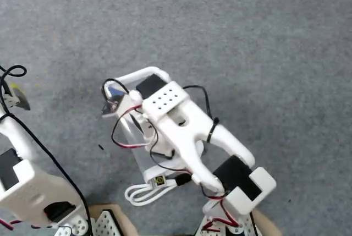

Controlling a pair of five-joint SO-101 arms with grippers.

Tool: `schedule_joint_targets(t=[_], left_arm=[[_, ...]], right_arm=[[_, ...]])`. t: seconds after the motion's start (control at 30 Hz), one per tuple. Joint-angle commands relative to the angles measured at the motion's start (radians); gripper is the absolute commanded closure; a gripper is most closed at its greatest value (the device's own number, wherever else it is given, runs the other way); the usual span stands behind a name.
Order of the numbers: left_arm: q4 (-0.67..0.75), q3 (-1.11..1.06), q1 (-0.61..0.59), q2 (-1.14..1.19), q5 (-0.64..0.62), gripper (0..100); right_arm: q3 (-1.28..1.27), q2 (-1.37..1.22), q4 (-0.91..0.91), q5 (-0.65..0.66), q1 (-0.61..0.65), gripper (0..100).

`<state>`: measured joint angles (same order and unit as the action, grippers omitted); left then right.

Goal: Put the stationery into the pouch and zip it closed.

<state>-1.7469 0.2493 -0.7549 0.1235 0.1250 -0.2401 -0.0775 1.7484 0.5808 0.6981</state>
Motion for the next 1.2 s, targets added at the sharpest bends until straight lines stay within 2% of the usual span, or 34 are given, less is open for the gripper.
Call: schedule_joint_targets(t=[0.0, 0.13, 0.23, 0.37, 0.97, 1.17], left_arm=[[-0.014, 0.059, -0.007, -0.051, 0.009, 78], [-0.014, 0.059, -0.007, -0.051, 0.008, 79], [-0.014, 0.053, -0.007, -0.051, 0.008, 79], [-0.014, 0.053, -0.010, -0.051, 0.008, 79], [-0.014, 0.053, -0.007, -0.051, 0.008, 79], [-0.014, 0.053, -0.013, -0.051, 0.008, 79]], right_arm=[[-0.105, 0.053, 0.017, 0.000, 0.066, 91.0], [-0.197, 0.084, 0.015, 0.015, 0.123, 74.7], [-0.239, 0.088, 0.014, 0.083, 0.124, 68.8], [-0.298, 0.087, 0.008, 0.127, 0.123, 68.8], [-0.469, 0.085, -0.222, 0.121, 0.172, 68.8], [-0.467, -0.031, -0.288, 0.121, 0.169, 68.8]])
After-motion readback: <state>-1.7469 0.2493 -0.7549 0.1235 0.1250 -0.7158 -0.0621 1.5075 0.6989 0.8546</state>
